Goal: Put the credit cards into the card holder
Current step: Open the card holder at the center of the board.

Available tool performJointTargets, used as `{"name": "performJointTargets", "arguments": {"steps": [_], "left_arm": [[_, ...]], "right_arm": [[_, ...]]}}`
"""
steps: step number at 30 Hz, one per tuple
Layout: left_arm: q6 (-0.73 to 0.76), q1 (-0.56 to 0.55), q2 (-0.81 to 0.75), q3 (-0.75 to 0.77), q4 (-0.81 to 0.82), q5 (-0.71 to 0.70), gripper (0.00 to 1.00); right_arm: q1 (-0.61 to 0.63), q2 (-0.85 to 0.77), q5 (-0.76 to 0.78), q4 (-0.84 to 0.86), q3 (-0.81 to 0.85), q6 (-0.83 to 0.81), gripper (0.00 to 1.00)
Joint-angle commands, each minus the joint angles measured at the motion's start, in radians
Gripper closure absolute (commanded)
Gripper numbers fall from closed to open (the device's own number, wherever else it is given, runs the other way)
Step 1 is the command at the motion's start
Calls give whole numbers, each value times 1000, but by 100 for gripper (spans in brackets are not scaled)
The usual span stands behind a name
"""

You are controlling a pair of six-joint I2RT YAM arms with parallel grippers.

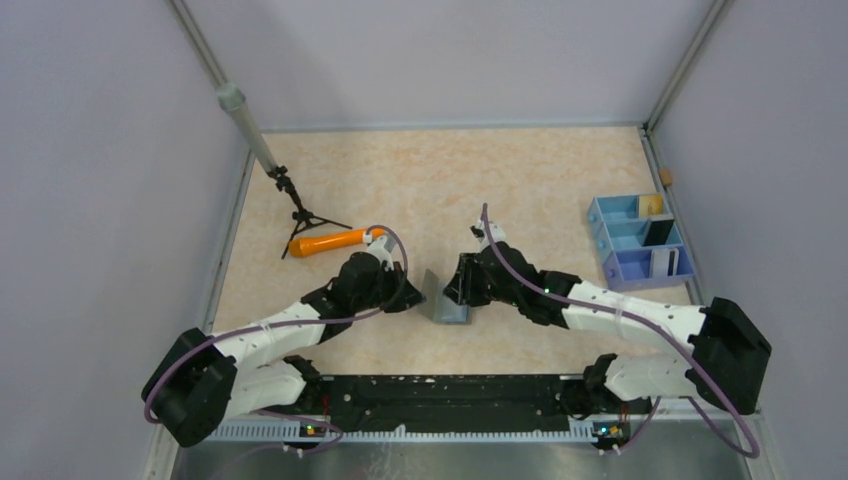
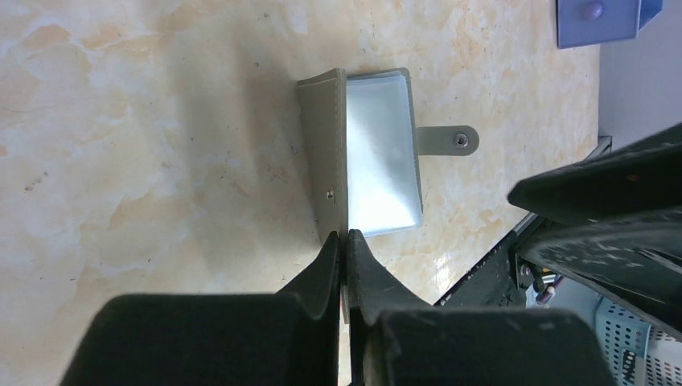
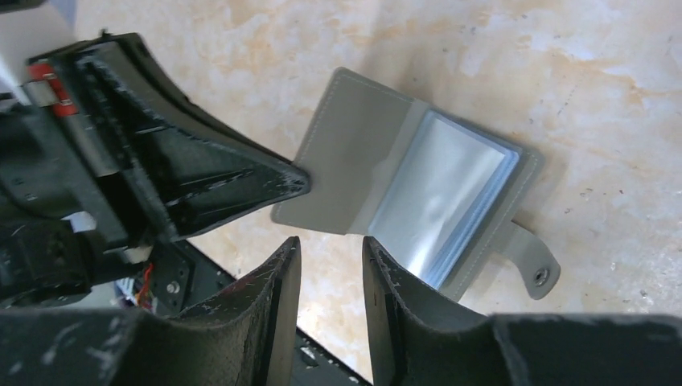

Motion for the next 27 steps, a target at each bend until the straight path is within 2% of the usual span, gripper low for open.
{"name": "performJointTargets", "arguments": {"steps": [1, 9, 19, 27], "left_arm": [[-5, -4, -2, -11, 24, -28, 100], [3, -4, 21, -14, 11, -45, 100], [5, -2, 14, -10, -2, -48, 100], [5, -3, 6, -9, -6, -49, 100]], "right_arm": [[13, 33, 69, 18, 9, 49, 67], [11, 62, 144, -56, -18, 94, 61], [11, 136, 157, -67, -45, 139, 61], [11, 145, 136, -7, -73, 146, 62]]}}
